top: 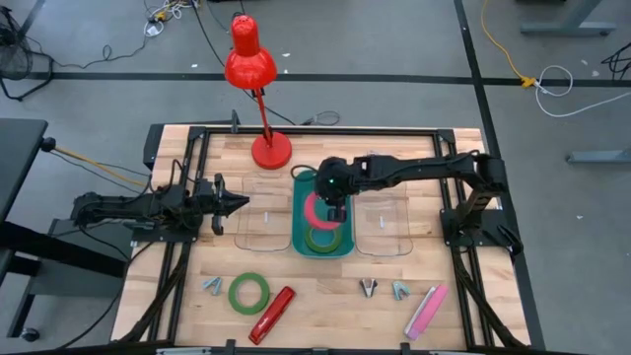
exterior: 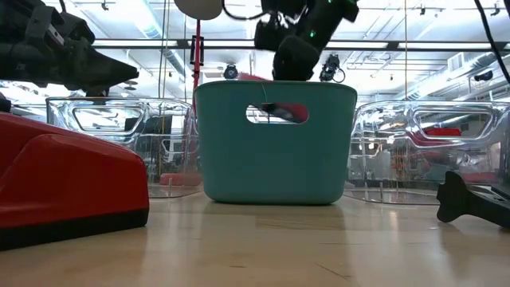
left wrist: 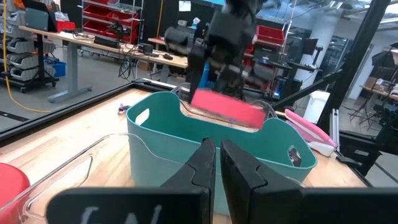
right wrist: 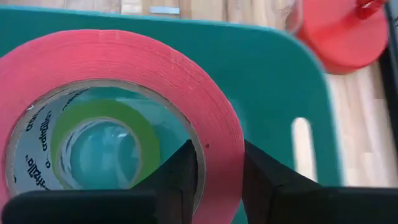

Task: Pick and place Stapler, Stapler remover, tape
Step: Put the pink tape into the green bin

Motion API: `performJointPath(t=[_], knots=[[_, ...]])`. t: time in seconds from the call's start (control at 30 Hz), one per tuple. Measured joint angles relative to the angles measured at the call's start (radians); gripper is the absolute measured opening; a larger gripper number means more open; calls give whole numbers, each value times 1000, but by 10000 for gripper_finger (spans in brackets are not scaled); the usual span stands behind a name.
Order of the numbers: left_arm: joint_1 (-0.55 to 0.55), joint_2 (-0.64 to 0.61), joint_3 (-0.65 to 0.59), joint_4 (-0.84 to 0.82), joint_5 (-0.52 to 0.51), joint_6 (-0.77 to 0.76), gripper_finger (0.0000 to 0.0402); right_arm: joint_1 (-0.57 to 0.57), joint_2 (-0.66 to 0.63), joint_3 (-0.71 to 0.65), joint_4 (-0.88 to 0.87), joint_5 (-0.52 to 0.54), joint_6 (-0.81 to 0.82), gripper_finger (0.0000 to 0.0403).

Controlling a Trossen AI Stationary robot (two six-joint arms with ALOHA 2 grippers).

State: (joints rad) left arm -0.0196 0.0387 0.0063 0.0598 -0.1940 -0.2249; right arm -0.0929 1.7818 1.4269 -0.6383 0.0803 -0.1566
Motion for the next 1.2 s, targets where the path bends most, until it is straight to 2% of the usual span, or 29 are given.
performJointPath(t=[0.23, 0.43, 0.97, 1.2], knots=[[0, 13, 0, 1, 0, 0, 28, 0, 0, -121, 88, 32, 51, 98], [0, 13, 0, 2, 0, 0, 28, 6, 0, -149, 125, 188, 54, 98], [0, 13, 0, 3, 0, 0, 28, 6, 0, -149, 204, 192, 38, 100], [0, 13, 0, 3, 0, 0, 28, 6, 0, -149, 201, 200, 45, 140]])
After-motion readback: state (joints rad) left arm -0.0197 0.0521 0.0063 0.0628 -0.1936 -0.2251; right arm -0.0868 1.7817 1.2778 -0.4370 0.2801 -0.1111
